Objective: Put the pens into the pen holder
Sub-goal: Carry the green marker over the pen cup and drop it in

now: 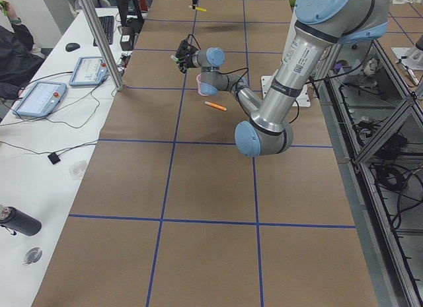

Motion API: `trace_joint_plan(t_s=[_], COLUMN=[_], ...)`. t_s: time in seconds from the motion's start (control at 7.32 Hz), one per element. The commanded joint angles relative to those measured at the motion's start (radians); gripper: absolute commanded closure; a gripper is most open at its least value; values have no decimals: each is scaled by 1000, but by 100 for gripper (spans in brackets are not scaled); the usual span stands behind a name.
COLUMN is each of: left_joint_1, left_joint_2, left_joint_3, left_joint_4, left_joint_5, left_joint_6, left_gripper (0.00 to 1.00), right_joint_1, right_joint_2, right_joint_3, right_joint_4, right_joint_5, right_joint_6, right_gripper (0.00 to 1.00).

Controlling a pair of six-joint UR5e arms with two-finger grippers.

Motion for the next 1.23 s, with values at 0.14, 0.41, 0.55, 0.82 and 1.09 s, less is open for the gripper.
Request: trace_joint_plan(t_s=[0.14,0.41,0.55,0.82,1.09], left_joint_1=[78,124,139,162,167], left_joint_2=[24,27,26,26,13], left_joint_3=[-1,14,37,42,45], left_joint_4=[-29,-28,-29,-29,-32], left_joint_5=[24,30,47,63,59], left_joint_6=[5,25,25,52,54], left_gripper=[100,100,100,100,3], right_joint_1=[2,0,0,0,-1], right_joint_2=[34,44,51,49,51], right_joint_3=[20,23,24,21,21], right_joint_4=[149,164,164,210,320], right_joint_5=[-2,1,1,1,0], right_joint_6=[149,168,166,174,217], right_gripper=[100,100,100,100,100])
